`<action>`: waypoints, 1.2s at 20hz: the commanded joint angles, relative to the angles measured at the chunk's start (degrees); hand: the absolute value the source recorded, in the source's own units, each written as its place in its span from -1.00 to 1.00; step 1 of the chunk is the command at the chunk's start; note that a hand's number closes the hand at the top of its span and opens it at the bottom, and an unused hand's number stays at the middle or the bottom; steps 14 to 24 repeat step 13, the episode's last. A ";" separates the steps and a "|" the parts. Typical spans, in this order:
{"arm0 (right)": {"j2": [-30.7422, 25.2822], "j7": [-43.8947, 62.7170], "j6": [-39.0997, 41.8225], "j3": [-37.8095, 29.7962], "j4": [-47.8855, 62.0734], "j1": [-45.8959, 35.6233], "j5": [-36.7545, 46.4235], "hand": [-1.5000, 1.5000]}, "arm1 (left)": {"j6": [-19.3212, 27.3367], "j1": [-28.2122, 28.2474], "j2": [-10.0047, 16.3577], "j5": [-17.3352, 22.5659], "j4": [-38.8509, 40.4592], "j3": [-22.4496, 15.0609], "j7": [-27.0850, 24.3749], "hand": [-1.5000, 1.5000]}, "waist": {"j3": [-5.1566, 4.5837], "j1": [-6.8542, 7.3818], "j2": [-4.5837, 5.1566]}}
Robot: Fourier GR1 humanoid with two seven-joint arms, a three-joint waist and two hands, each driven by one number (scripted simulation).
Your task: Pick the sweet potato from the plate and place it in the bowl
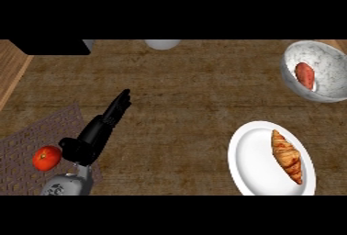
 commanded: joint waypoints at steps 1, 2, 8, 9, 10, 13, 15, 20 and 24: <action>2.47 -5.05 -4.26 -4.08 -7.25 7.44 -6.17 -1.00 | -0.66 2.70 0.85 0.44 -2.58 0.17 0.72 0.00 | -0.04 -0.79 -0.48; 2.29 -5.75 -2.80 -4.29 -9.76 10.76 -7.07 -1.00 | -1.40 0.32 1.87 2.08 -0.97 2.63 1.08 0.00 | -0.09 -1.73 -0.68; 4.75 -10.12 5.73 -8.31 -26.61 26.26 -16.83 -1.00 | 1.09 -0.50 -0.10 -0.40 1.16 1.74 0.13 0.00 | -0.14 -2.56 -0.69; 4.70 -10.75 7.83 -8.62 -29.15 29.85 -17.77 -1.00 | -1.31 1.80 2.24 2.08 -1.81 3.28 1.59 0.00 | -0.14 -2.19 -0.74; 4.42 -9.17 11.13 -9.32 -31.04 31.66 -19.69 -1.00 | 1.21 1.89 0.22 -0.92 -1.91 0.99 1.24 0.00 | -0.13 -1.88 -0.62; 7.95 -9.35 13.62 -10.25 -41.62 39.23 -23.06 -1.00 | 1.25 -1.21 -1.38 -0.78 1.21 0.57 0.80 0.00 | -0.15 -1.93 -0.47; 7.95 -9.35 13.62 -10.25 -41.62 39.23 -23.06 -1.00 | 1.25 -1.21 -1.38 -0.78 1.21 0.57 0.80 0.00 | -0.15 -1.93 -0.47; 7.95 -9.35 13.62 -10.25 -41.62 39.23 -23.06 -1.00 | 1.25 -1.21 -1.38 -0.78 1.21 0.57 0.80 0.00 | -0.15 -1.93 -0.47; 7.95 -9.35 13.62 -10.25 -41.62 39.23 -23.06 -1.00 | 1.25 -1.21 -1.38 -0.78 1.21 0.57 0.80 0.00 | -0.15 -1.93 -0.47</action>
